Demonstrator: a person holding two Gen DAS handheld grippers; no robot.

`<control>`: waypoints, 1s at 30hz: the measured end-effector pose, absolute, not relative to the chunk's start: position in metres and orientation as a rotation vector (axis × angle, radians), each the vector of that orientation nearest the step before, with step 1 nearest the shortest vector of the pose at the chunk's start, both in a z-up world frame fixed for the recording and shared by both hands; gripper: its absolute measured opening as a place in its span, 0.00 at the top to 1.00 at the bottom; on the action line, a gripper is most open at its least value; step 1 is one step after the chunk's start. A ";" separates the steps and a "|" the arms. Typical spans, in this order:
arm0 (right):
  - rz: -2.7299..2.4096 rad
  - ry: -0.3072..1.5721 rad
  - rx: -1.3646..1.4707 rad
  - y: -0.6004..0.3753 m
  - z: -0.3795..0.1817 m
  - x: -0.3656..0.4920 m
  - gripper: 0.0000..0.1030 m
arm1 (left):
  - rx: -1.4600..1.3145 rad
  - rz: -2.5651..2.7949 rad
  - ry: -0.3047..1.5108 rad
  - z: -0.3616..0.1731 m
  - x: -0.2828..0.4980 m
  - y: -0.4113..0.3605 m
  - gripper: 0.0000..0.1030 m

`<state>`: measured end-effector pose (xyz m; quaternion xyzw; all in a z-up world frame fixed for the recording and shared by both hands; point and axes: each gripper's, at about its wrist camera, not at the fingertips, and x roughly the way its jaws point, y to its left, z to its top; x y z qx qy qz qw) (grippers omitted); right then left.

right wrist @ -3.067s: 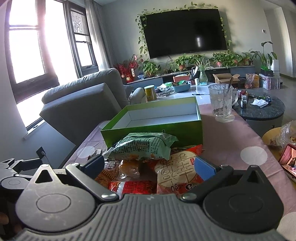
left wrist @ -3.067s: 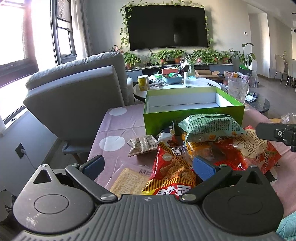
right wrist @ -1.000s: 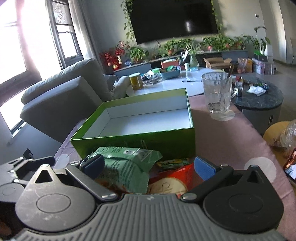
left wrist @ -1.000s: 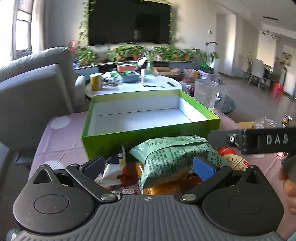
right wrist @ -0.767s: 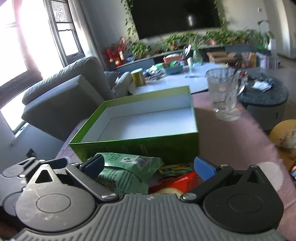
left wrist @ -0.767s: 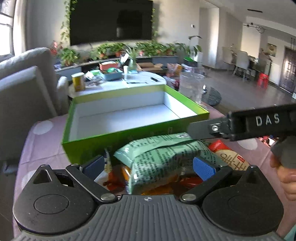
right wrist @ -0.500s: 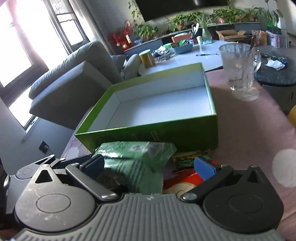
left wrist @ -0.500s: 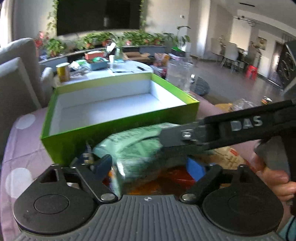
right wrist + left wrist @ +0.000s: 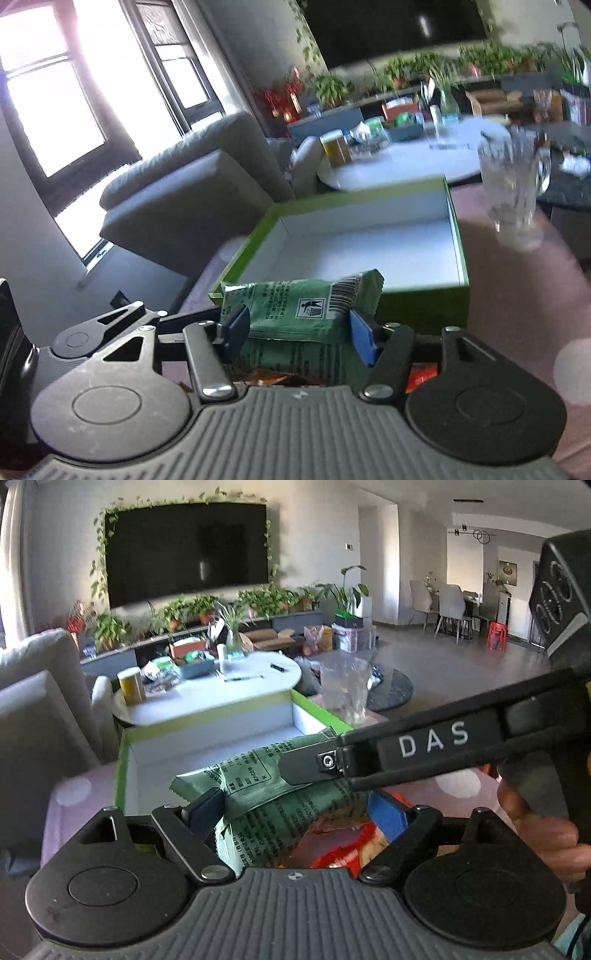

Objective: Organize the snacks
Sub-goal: 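Carry the green bag into the green box and open the right gripper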

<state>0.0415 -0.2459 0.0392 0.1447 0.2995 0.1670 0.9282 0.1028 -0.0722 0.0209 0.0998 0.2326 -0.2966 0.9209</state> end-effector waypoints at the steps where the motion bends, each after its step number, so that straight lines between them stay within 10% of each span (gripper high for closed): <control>1: 0.343 0.598 0.281 -0.244 0.043 0.042 0.40 | 0.207 -0.604 0.469 0.024 0.105 -0.073 0.16; 30: 0.414 0.623 0.262 -0.203 0.013 0.142 0.40 | 0.253 -0.454 0.524 -0.010 0.208 -0.044 0.13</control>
